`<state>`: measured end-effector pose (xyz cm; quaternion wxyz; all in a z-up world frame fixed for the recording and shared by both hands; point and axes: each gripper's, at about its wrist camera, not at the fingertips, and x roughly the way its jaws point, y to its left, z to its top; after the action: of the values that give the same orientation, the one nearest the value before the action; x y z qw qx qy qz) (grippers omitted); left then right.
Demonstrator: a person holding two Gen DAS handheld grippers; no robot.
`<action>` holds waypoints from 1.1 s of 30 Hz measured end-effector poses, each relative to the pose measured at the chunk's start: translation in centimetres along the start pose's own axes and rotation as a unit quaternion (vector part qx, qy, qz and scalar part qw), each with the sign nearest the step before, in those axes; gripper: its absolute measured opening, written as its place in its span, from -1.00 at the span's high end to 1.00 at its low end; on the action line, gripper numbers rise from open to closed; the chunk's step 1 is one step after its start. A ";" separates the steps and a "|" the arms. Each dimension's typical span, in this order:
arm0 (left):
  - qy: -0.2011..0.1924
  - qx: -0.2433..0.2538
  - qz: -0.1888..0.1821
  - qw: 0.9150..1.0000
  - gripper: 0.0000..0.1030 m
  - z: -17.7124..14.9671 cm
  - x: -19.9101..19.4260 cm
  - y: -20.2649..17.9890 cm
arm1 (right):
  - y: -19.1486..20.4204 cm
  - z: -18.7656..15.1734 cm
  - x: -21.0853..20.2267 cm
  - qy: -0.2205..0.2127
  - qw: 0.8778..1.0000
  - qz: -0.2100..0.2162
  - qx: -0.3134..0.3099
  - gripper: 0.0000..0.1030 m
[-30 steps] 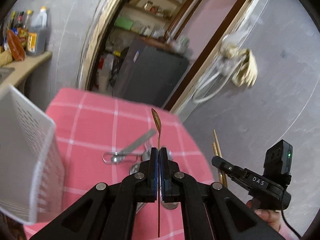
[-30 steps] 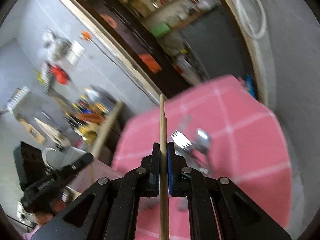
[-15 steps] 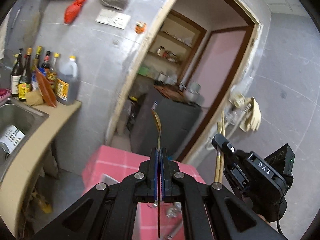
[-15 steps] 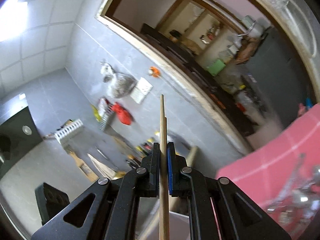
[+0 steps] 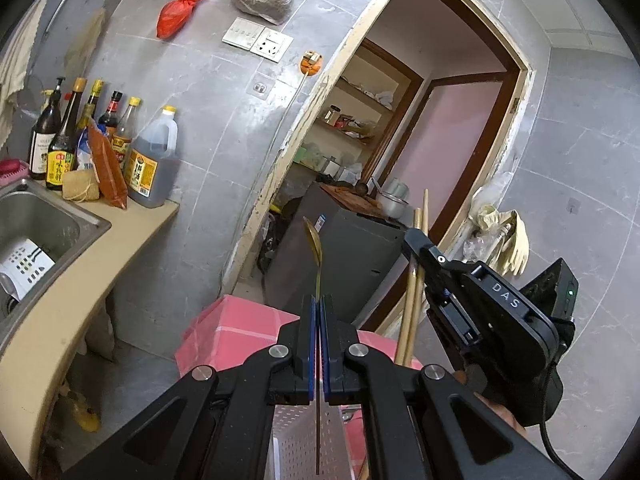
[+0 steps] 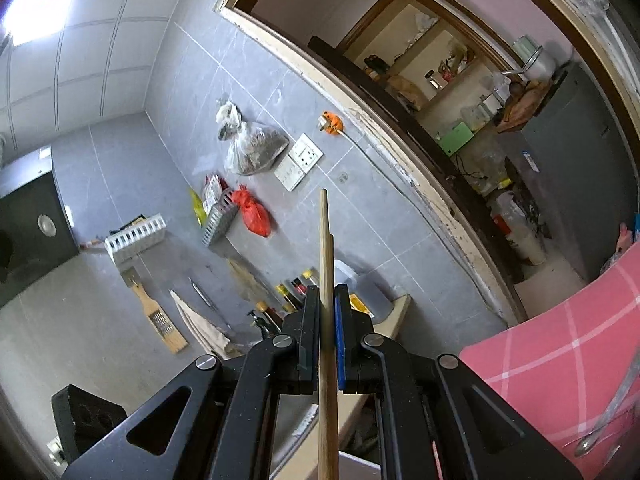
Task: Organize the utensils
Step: 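Lift the chopsticks with the right tool while the left tool lifts the gold spoon toward the holder, then lower the chopsticks into the white holder and open the right tool while the left tool releases the gold spoon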
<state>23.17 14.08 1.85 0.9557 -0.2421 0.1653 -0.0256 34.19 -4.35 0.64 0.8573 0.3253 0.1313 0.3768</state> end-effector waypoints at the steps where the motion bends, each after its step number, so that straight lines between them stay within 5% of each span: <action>1: 0.001 -0.001 -0.001 1.000 0.95 -0.2 0.1 0.0 | 0.0 -0.1 0.1 0.001 1.000 -0.001 -0.004 0.87; 25: 0.015 0.037 0.005 0.999 0.95 -2.7 0.2 -1.0 | -0.9 -1.9 -0.9 0.021 0.998 -0.019 -0.058 0.87; 33: 0.013 0.033 0.004 0.999 0.95 -2.7 -0.1 -1.2 | -0.6 -0.4 -1.2 -0.001 1.000 0.002 -0.028 0.87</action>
<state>22.20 11.87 0.24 0.9611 -0.2090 0.1782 -0.0304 33.48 -5.36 -0.09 0.8654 0.3021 0.1191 0.3817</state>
